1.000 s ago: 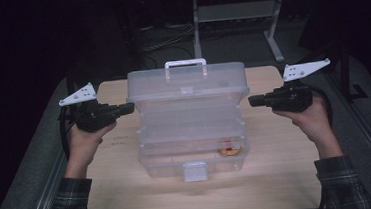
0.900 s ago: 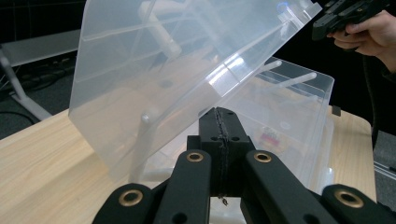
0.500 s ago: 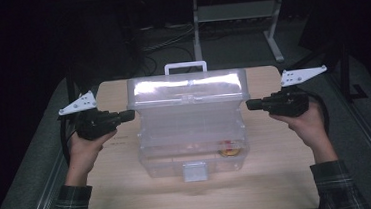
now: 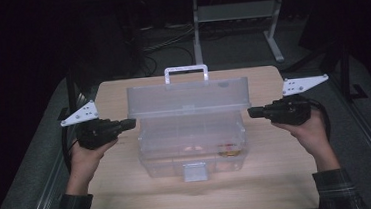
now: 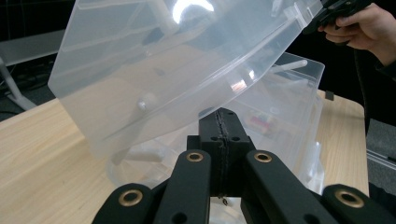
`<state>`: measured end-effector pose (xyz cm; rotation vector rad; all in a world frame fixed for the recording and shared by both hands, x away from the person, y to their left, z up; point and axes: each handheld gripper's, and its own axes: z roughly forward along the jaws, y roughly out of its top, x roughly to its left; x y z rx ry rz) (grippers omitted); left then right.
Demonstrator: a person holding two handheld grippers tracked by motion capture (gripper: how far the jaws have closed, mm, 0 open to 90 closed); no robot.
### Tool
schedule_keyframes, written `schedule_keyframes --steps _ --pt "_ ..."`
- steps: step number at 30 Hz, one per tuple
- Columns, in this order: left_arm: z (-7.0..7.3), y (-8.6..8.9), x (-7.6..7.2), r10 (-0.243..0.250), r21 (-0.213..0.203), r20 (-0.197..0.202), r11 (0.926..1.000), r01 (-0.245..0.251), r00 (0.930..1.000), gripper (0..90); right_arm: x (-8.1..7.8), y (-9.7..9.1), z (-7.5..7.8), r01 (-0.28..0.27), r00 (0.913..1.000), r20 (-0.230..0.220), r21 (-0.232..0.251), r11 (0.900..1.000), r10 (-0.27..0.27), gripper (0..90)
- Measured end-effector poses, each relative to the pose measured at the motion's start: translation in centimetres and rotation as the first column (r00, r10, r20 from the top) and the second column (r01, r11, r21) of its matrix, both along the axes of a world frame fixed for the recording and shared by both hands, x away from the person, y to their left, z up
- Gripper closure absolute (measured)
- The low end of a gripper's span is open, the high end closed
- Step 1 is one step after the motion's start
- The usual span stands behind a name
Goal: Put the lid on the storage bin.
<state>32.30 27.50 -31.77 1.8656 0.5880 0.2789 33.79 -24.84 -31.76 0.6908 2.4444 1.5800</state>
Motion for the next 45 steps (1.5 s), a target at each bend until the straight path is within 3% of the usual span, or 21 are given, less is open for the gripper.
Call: schedule_keyframes --steps 15,25,45 --pt "-1.5 0.0 -1.8 -0.012 0.022 -0.022 0.9997 0.013 0.9997 89.7 -1.3 -0.3 -1.7 -0.009 0.9996 -0.027 -0.006 0.9999 0.009 89.8" --pt "-1.9 0.1 -3.1 -0.010 0.023 -0.024 0.9997 0.011 0.9996 89.8 -2.2 -0.3 -2.1 -0.012 0.9996 -0.025 -0.011 0.9999 0.012 89.8" --pt "-4.0 0.1 -4.7 -0.013 0.051 -0.050 0.9986 0.015 0.9987 89.9 -3.8 0.3 -4.0 -0.037 0.9980 -0.052 -0.036 0.9986 0.035 89.9"
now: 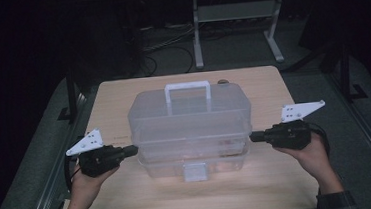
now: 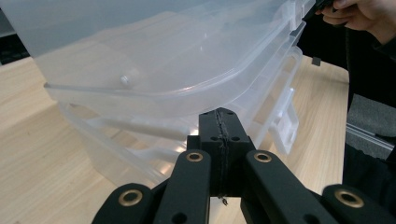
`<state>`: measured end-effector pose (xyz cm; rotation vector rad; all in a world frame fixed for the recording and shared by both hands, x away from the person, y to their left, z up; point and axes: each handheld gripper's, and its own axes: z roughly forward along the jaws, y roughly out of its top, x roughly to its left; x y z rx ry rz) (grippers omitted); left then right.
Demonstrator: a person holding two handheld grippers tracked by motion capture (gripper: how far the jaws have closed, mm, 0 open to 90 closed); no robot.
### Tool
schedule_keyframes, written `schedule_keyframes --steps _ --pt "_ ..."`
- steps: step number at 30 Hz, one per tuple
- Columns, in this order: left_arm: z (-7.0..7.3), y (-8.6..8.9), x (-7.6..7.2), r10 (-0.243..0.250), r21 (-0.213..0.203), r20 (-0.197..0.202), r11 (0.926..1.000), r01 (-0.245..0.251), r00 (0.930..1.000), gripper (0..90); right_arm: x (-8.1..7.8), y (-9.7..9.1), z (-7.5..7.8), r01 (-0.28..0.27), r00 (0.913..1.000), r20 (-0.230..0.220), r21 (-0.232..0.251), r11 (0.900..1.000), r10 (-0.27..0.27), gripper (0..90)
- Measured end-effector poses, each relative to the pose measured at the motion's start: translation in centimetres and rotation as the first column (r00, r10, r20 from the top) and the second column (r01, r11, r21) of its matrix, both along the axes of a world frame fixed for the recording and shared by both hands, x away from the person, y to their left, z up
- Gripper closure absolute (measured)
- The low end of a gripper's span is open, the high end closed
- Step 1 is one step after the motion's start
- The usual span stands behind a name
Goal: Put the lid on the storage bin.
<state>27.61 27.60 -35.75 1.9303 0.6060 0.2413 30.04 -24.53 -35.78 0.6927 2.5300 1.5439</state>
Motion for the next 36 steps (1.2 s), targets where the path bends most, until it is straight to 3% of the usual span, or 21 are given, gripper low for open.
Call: schedule_keyframes --steps 17,36 --pt "-2.3 0.1 -1.4 0.013 0.008 -0.042 0.9999 -0.012 0.9991 89.9 -1.1 0.3 -1.8 0.000 0.9994 -0.034 -0.052 0.9986 -0.002 90.0" --pt "-3.5 0.4 -1.7 0.033 0.038 -0.071 0.9988 -0.031 0.9969 89.9 -1.6 0.4 -3.1 -0.002 0.9980 -0.063 -0.088 0.9961 -0.004 90.0"
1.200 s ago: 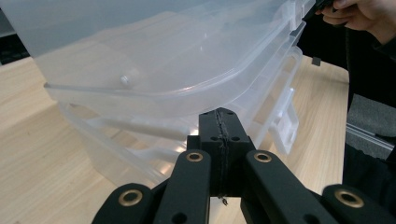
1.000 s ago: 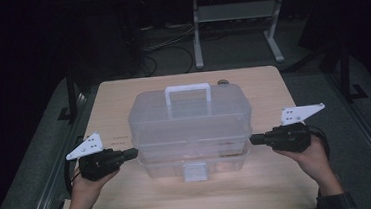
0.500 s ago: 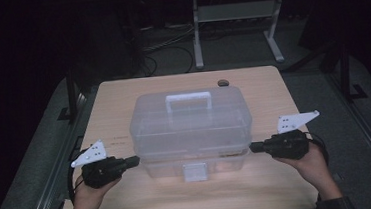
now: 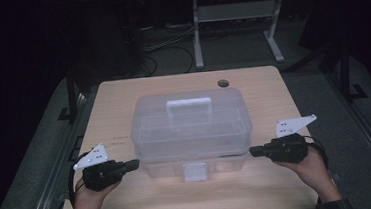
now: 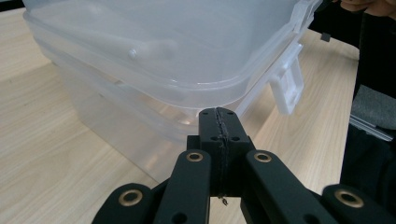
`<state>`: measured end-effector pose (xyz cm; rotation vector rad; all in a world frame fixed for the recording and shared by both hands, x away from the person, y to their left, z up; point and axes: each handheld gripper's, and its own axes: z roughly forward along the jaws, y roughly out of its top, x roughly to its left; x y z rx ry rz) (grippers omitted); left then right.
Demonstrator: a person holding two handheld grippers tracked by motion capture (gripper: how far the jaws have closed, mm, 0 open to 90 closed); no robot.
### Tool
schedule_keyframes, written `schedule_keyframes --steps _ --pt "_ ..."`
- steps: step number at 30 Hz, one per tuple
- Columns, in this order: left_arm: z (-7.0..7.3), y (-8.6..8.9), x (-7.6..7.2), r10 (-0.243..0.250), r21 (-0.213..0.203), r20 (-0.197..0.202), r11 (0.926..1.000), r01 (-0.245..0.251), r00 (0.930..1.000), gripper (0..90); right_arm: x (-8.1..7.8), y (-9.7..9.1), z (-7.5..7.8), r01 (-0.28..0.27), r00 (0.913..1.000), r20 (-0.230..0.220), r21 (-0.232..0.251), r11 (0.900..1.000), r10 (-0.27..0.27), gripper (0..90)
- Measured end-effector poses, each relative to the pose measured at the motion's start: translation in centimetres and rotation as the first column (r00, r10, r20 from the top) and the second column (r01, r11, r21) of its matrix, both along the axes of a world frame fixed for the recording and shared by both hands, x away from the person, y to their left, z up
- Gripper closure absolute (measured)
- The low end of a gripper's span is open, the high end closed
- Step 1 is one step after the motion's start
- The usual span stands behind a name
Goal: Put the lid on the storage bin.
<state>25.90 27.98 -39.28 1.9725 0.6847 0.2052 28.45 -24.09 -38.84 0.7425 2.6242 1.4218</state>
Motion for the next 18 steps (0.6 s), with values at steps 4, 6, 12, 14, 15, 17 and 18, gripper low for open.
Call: schedule_keyframes --steps 4,6,12,14,15,17,18 --pt "0.03 0.40 -0.27 0.007 -0.018 -0.002 0.9998 -0.007 1.0000 89.9 -0.07 -0.01 -0.36 0.003 0.9999 -0.014 -0.024 0.9997 -0.003 90.0" --pt "0.03 0.47 -0.29 0.010 -0.014 -0.001 0.9999 -0.010 1.0000 89.9 -0.08 0.04 -0.53 0.002 0.9999 -0.015 -0.032 0.9995 -0.003 90.0" --pt "-0.15 0.60 -0.37 0.011 -0.009 -0.004 0.9999 -0.011 0.9999 89.9 -0.23 -0.59 -0.43 0.012 0.9999 -0.012 -0.002 0.9999 -0.012 90.0" --pt "-0.16 0.64 -0.33 0.014 -0.010 -0.011 0.9998 -0.014 0.9998 89.9 -0.27 -0.65 -0.48 0.014 0.9998 -0.012 -0.004 0.9999 -0.014 90.0" --pt "-0.17 0.68 -0.30 0.016 -0.004 -0.011 0.9999 -0.016 0.9998 89.8 -0.31 -0.78 -0.58 0.022 0.9997 -0.012 -0.011 0.9997 -0.022 90.0" --pt "-0.25 0.85 -0.20 0.029 0.012 -0.020 0.9995 -0.029 0.9994 89.8 -0.35 -0.94 -0.67 0.030 0.9995 -0.010 -0.016 0.9994 -0.030 90.0" --pt "-0.25 0.85 -0.20 0.029 0.012 -0.020 0.9995 -0.029 0.9994 89.8 -0.35 -0.94 -0.67 0.030 0.9995 -0.010 -0.016 0.9994 -0.030 90.0"
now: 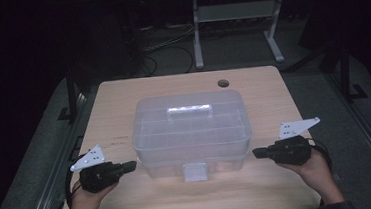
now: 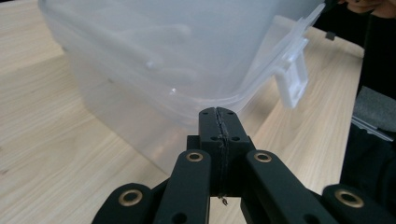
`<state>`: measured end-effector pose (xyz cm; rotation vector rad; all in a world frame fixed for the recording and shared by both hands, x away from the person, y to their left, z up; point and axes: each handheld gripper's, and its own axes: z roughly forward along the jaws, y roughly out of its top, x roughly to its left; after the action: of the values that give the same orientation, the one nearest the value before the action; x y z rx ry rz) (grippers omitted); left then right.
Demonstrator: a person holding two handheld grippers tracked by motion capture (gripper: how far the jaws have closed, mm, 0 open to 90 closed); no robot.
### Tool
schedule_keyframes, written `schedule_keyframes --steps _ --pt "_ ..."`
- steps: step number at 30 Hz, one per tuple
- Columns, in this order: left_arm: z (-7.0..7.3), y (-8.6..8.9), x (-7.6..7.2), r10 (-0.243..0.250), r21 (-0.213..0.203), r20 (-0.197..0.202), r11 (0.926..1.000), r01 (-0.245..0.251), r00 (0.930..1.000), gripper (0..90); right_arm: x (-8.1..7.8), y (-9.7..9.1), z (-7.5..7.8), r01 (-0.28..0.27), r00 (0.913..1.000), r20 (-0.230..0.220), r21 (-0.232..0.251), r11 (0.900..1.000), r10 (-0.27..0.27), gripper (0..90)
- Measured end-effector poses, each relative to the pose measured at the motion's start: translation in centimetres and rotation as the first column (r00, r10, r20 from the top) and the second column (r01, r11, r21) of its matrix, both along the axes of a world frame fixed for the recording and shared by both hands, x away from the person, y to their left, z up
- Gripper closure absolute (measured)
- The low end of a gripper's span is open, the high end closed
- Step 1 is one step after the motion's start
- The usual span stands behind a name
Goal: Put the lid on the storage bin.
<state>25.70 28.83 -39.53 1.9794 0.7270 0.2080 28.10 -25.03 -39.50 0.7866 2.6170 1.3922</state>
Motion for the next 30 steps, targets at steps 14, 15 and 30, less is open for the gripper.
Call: schedule_keyframes --steps 14,15,30 --pt "-0.1 1.8 0.4 0.104 0.041 -0.003 0.9937 -0.104 0.9946 72.6 0.0 -2.4 -0.6 0.134 0.9905 0.031 -0.002 0.9909 -0.134 71.6" --pt "-0.2 1.9 0.5 0.112 0.049 -0.006 0.9925 -0.112 0.9937 72.6 0.0 -2.4 -0.6 0.134 0.9905 0.031 -0.002 0.9909 -0.134 71.6" --pt "-1.8 3.1 1.4 0.197 0.181 0.010 0.9638 -0.196 0.9803 38.0 0.1 -4.1 -2.4 0.298 0.9543 0.040 -0.073 0.9517 -0.296 25.1"
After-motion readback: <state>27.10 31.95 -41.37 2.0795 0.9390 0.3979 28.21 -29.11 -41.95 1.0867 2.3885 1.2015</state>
